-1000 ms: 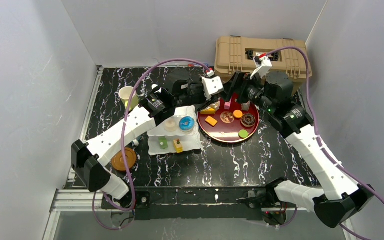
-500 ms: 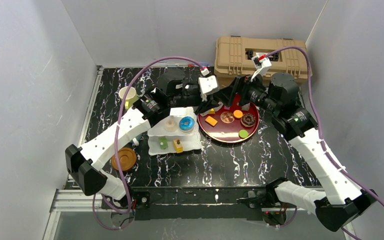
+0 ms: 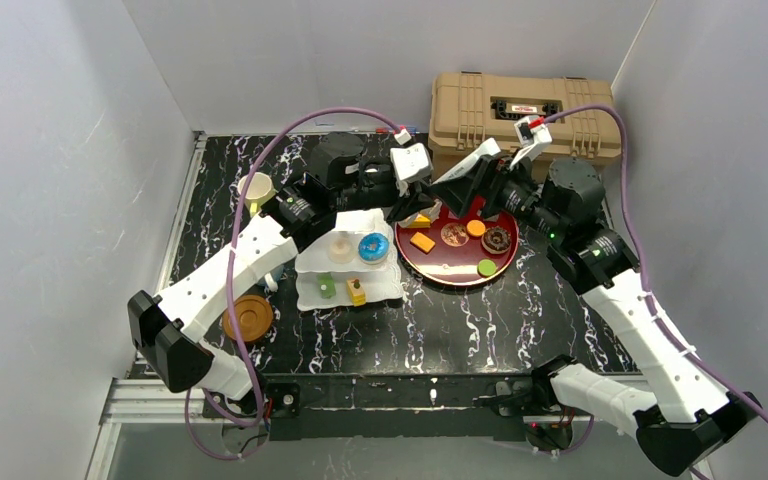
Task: Serve the afternoon tea
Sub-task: Adjust the clamp, then pick up the desert from the tray.
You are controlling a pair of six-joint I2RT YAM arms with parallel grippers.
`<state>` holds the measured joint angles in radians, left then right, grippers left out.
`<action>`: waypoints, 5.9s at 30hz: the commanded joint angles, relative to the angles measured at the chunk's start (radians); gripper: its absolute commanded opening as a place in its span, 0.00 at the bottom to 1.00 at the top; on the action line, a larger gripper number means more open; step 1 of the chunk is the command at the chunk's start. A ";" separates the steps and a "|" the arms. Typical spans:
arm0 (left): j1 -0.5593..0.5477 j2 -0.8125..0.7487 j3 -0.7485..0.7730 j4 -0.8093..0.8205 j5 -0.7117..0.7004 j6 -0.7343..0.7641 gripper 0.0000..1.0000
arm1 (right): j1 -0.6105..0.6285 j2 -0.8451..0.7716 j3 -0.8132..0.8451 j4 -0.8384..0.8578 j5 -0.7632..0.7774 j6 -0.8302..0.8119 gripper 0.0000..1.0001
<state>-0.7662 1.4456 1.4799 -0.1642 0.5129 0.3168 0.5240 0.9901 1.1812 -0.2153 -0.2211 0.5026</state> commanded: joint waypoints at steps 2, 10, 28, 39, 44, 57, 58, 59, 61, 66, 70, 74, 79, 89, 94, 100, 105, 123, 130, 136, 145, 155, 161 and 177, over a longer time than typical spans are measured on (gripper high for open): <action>0.004 -0.047 0.026 0.032 0.023 -0.010 0.00 | -0.002 0.002 0.012 0.073 -0.008 0.028 0.96; 0.004 -0.045 0.034 0.023 0.050 -0.026 0.00 | -0.002 0.048 0.023 0.119 -0.032 0.045 0.89; 0.004 -0.049 0.026 0.020 0.034 -0.013 0.00 | -0.002 0.037 0.026 0.096 0.016 0.015 0.61; 0.004 -0.040 0.030 0.026 0.013 -0.007 0.28 | -0.002 0.018 0.020 0.053 0.081 -0.001 0.52; 0.003 -0.044 0.034 0.020 0.005 -0.002 0.54 | -0.002 0.016 0.020 0.036 0.112 -0.005 0.49; 0.004 -0.060 0.140 -0.140 -0.085 -0.047 0.98 | -0.002 0.043 0.011 -0.076 0.359 -0.114 0.49; 0.004 -0.061 0.161 -0.159 -0.120 -0.059 0.98 | -0.002 0.044 -0.001 -0.075 0.396 -0.131 0.50; 0.008 -0.060 0.179 -0.175 -0.152 -0.071 0.98 | -0.002 0.046 -0.011 -0.068 0.431 -0.150 0.50; 0.031 -0.052 0.246 -0.229 -0.192 -0.101 0.98 | -0.002 0.054 -0.035 -0.047 0.495 -0.188 0.50; 0.198 0.022 0.497 -0.390 -0.154 -0.176 0.98 | -0.002 0.077 -0.106 0.049 0.658 -0.247 0.50; 0.305 0.040 0.617 -0.484 -0.174 -0.153 0.98 | -0.002 0.099 -0.184 0.174 0.755 -0.289 0.49; 0.416 -0.003 0.599 -0.492 -0.128 -0.176 0.98 | -0.002 0.144 -0.223 0.296 0.825 -0.349 0.49; 0.504 -0.063 0.518 -0.501 -0.099 -0.220 0.98 | -0.004 0.221 -0.235 0.394 0.905 -0.395 0.49; 0.514 -0.119 0.427 -0.499 -0.184 -0.166 0.98 | -0.018 0.310 -0.284 0.554 0.986 -0.400 0.49; 0.513 -0.131 0.405 -0.477 -0.167 -0.173 0.98 | -0.031 0.341 -0.303 0.589 1.007 -0.352 0.56; 0.513 -0.146 0.372 -0.451 -0.119 -0.187 0.98 | -0.039 0.358 -0.319 0.608 1.008 -0.330 0.60; 0.513 -0.158 0.348 -0.434 -0.134 -0.180 0.98 | -0.052 0.368 -0.333 0.632 0.994 -0.339 0.62; 0.513 -0.158 0.348 -0.434 -0.144 -0.186 0.98 | -0.126 0.476 -0.323 0.686 0.878 -0.341 0.60; 0.513 -0.159 0.343 -0.433 -0.151 -0.182 0.98 | -0.137 0.522 -0.296 0.699 0.843 -0.342 0.56; 0.513 -0.168 0.321 -0.428 -0.154 -0.181 0.98 | -0.139 0.549 -0.265 0.691 0.829 -0.347 0.44; 0.513 -0.178 0.306 -0.424 -0.163 -0.172 0.98 | -0.139 0.588 -0.236 0.689 0.837 -0.404 0.43; 0.513 -0.175 0.299 -0.436 -0.160 -0.163 0.99 | -0.136 0.497 -0.255 0.682 0.777 -0.393 0.26; 0.514 -0.171 0.300 -0.443 -0.152 -0.173 0.99 | -0.100 0.389 -0.256 0.608 0.733 -0.386 0.20; 0.513 -0.181 0.289 -0.440 -0.131 -0.184 0.99 | -0.026 0.257 -0.067 0.425 0.098 -0.249 0.19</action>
<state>-0.2569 1.2949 1.7733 -0.6060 0.3592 0.1394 0.4595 1.2518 1.0073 0.1802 0.0597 0.2028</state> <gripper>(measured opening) 0.994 0.489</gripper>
